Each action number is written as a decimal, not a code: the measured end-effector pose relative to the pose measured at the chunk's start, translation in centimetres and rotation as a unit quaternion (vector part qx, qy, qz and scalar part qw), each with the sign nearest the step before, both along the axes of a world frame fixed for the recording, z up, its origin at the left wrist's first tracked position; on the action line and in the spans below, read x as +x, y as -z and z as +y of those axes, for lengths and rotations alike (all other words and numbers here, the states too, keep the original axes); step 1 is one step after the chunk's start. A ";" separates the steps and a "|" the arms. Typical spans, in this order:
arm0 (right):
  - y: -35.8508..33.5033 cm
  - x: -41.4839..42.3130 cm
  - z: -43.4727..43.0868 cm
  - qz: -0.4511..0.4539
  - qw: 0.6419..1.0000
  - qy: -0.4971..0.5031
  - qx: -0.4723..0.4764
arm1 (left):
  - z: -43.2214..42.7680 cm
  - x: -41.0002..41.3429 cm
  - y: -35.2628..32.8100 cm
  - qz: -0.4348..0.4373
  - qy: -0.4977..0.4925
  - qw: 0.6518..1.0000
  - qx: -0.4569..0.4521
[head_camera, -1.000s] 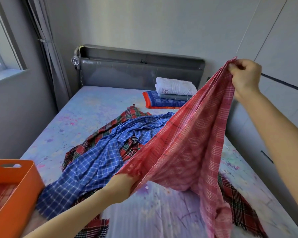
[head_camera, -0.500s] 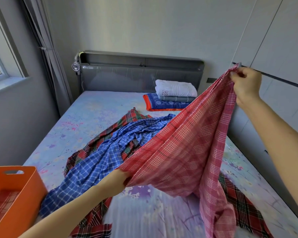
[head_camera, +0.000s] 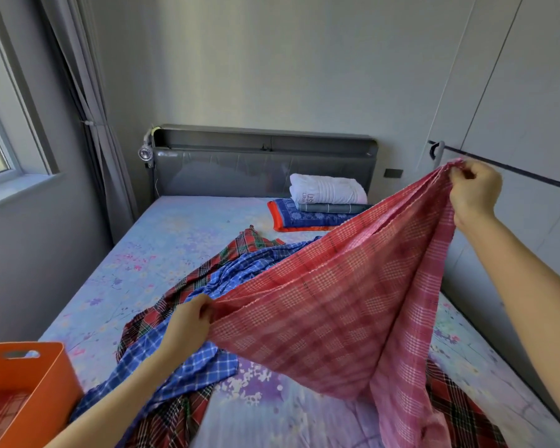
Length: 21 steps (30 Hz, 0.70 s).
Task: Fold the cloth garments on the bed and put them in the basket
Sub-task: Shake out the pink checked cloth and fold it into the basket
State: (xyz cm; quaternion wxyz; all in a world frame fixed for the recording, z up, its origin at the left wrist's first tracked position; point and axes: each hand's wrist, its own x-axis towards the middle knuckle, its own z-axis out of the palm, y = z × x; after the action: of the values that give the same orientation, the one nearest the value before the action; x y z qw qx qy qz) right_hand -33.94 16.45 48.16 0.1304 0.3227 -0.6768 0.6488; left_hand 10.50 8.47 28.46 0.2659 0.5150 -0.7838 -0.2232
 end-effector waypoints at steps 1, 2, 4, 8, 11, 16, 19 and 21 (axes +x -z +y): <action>0.3 -0.4 0.3 -0.006 1.000 0.014 0.007 | 0.2 0.2 -0.4 -0.015 0.010 1.000 0.004; 0.8 -0.8 0.5 -0.010 1.000 0.024 0.017 | 0.3 0.3 -0.7 -0.042 0.020 0.999 0.009; 1.8 -1.0 0.7 -0.020 0.999 0.028 0.027 | 0.5 0.4 -0.9 -0.084 0.020 0.996 0.022; 3.1 -0.5 0.9 -0.028 0.999 0.016 0.033 | 0.5 0.1 -1.5 -0.127 -0.007 0.989 0.071; 3.2 -0.3 1.4 -0.020 0.999 0.002 0.030 | 0.7 0.1 -1.6 -0.135 -0.038 0.986 0.089; 2.2 0.2 2.1 0.010 1.000 -0.023 0.009 | 1.1 -0.4 -1.3 -0.201 -0.102 0.974 0.032; 1.5 -0.1 2.5 0.018 0.999 -0.029 -0.007 | 0.7 -0.7 -1.6 -0.201 -0.163 0.966 0.007; 1.2 -0.4 2.8 0.024 0.999 -0.036 -0.009 | 0.4 -1.0 -2.0 -0.211 -0.170 0.963 0.004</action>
State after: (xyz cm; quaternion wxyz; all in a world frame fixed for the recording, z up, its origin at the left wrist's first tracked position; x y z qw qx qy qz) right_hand -34.37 19.25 46.98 0.1262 0.3609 -0.6560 0.6508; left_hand 9.55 8.89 30.44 0.1266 0.6768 -0.7223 -0.0640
